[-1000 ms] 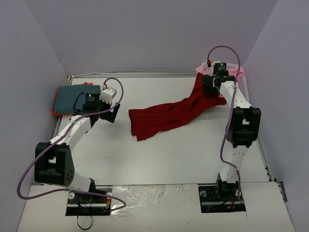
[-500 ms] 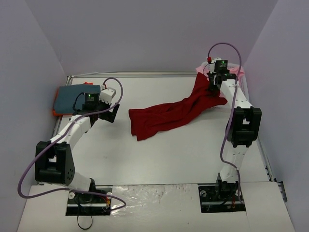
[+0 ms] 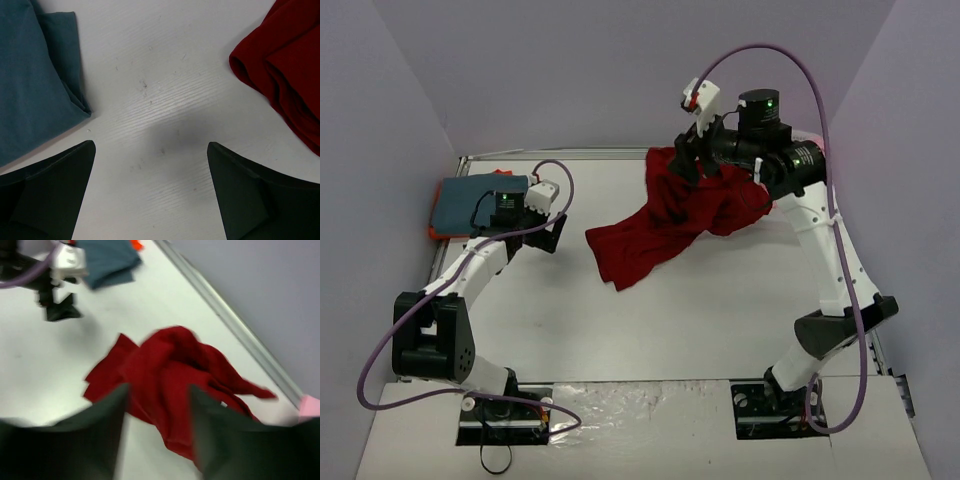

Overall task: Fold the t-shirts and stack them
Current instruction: Move the tshirt to the center of the board, then flatten out the tshirt

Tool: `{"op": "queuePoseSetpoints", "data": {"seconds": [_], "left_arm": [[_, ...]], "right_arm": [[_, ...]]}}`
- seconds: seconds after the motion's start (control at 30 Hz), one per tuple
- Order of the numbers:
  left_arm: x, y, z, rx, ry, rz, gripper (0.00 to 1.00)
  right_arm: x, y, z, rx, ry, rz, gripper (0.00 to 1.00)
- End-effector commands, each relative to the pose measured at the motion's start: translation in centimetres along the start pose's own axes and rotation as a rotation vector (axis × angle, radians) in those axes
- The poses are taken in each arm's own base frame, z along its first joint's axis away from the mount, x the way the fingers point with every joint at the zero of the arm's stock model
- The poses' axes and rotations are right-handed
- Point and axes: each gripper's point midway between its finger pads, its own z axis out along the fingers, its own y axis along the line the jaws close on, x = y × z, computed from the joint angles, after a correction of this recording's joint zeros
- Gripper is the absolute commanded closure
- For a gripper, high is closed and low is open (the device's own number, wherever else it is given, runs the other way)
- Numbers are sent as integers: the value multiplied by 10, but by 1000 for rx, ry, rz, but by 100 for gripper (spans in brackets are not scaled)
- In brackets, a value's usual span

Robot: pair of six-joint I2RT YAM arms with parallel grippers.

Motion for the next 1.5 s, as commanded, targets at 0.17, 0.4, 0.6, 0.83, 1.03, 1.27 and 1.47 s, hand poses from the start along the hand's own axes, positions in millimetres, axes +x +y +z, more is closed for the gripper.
{"op": "queuePoseSetpoints", "data": {"seconds": [0.17,0.4,0.6,0.83,1.03,1.27,1.47], "left_arm": [[-14,12,-7,-36,-36,-8,6],[-14,11,-8,-28,-40,-11,6],[-14,9,-6,-19,-39,-13,6],[-12,8,-6,-12,-37,-13,6],[-9,9,-3,-10,-29,-19,6],[-9,9,-2,-6,-29,-23,6],[-8,9,-3,-4,-28,-24,6]], "right_arm": [[64,-58,-8,96,160,53,14],[113,-132,-11,405,273,136,20],[152,-131,15,355,349,174,37],[194,-141,51,324,429,229,65],[245,-145,78,313,534,269,87],[290,-159,88,381,633,294,100],[312,-180,76,488,694,297,100]]}}
